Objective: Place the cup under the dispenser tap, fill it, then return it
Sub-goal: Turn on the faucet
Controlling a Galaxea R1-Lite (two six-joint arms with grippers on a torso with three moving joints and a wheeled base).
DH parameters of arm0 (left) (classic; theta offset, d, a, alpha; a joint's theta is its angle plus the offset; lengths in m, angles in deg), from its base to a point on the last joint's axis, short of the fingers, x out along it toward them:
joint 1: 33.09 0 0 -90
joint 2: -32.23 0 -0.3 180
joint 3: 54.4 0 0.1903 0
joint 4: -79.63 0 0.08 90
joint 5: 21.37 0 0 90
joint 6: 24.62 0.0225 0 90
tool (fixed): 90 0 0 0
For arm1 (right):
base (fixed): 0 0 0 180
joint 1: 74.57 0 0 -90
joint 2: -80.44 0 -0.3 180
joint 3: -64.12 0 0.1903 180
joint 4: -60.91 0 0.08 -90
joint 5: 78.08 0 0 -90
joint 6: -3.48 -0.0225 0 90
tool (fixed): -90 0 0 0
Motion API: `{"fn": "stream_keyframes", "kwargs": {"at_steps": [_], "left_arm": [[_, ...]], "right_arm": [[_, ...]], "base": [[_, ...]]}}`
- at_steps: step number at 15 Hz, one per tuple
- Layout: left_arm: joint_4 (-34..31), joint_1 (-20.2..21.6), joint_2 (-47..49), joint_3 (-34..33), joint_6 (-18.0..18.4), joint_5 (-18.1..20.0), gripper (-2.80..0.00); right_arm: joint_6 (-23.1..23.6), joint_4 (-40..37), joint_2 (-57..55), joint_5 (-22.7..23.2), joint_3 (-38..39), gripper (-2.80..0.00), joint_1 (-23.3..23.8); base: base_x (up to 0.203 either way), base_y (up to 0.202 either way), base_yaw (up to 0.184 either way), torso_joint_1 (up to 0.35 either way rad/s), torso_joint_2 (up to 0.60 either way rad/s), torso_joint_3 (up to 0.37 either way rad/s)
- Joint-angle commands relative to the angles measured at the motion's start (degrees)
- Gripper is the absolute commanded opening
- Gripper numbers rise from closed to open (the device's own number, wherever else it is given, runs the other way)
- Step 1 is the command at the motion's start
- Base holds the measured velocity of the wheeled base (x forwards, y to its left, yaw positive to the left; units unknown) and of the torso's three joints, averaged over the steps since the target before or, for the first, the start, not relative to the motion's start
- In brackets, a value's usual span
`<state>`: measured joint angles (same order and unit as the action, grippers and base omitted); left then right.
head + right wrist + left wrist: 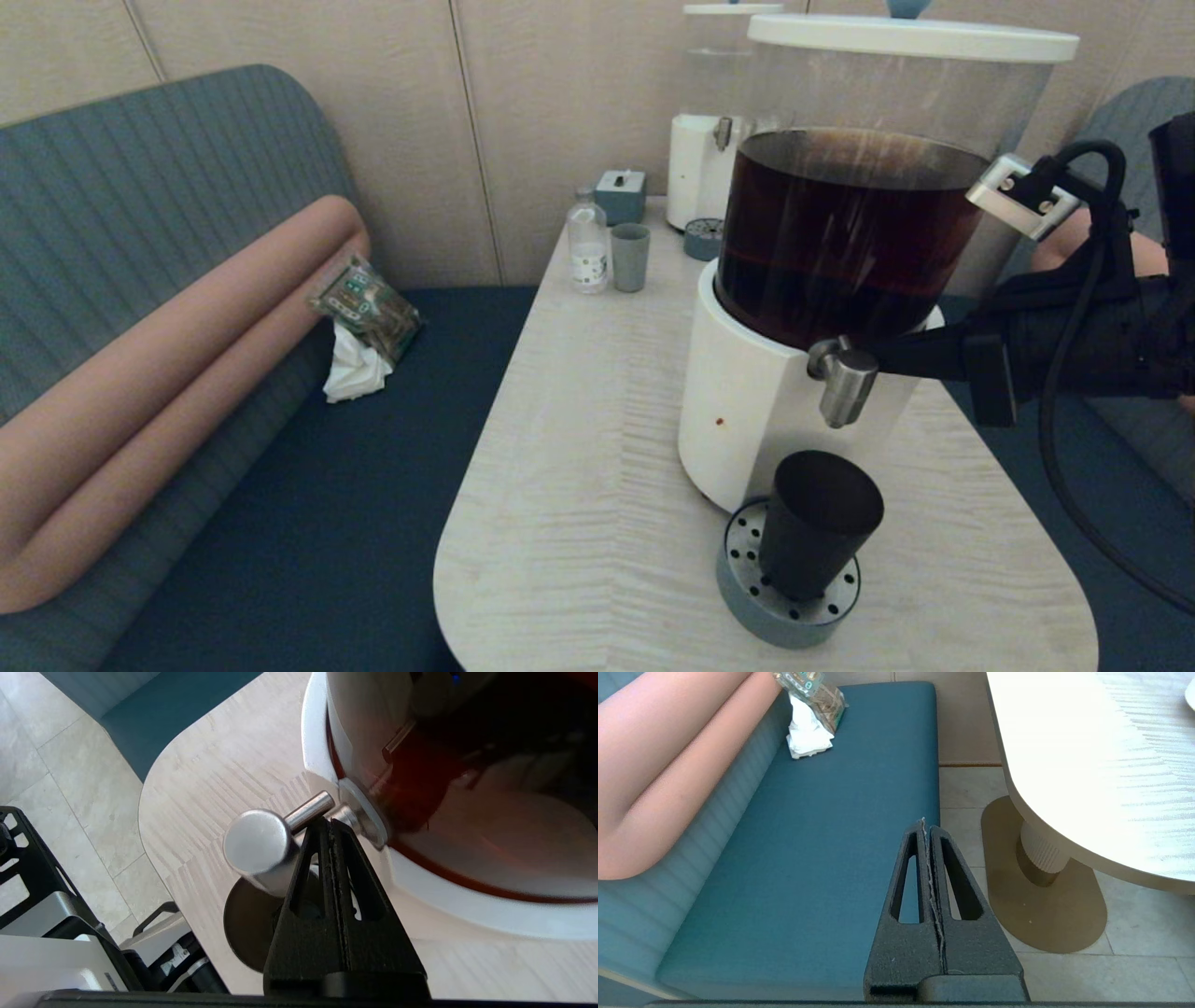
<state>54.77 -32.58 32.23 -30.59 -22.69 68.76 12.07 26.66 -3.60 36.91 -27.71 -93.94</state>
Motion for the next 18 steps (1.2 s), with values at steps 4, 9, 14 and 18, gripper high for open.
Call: {"fn": "stream_keyframes", "kwargs": {"at_steps": [4,9,14,18], "left_arm": [[-0.01,0.09,0.09,0.0,0.01,0.0,-2.8],[-0.01,0.02,0.09,0.0,0.01,0.04,-2.8],[-0.01,0.02,0.09,0.0,0.01,0.04,-2.8],[-0.01,0.02,0.09,0.0,0.01,-0.02,-2.8]], "right_arm": [[0.11,2.26,-0.69,0.23,0.07,-2.8,-0.23],[0.1,2.8,-0.69,0.5,0.08,-2.8,-0.85],[0.11,2.89,-1.27,1.57,-0.5,-2.8,-1.87],[0.51,4.1,-1.65,2.08,-0.12,-2.8,-1.99]], "base": [[0.0,0.0,0.0,0.0,0.0,0.0],[0.0,0.0,0.0,0.0,0.0,0.0],[0.0,0.0,0.0,0.0,0.0,0.0],[0.0,0.0,0.0,0.0,0.0,0.0]]}}
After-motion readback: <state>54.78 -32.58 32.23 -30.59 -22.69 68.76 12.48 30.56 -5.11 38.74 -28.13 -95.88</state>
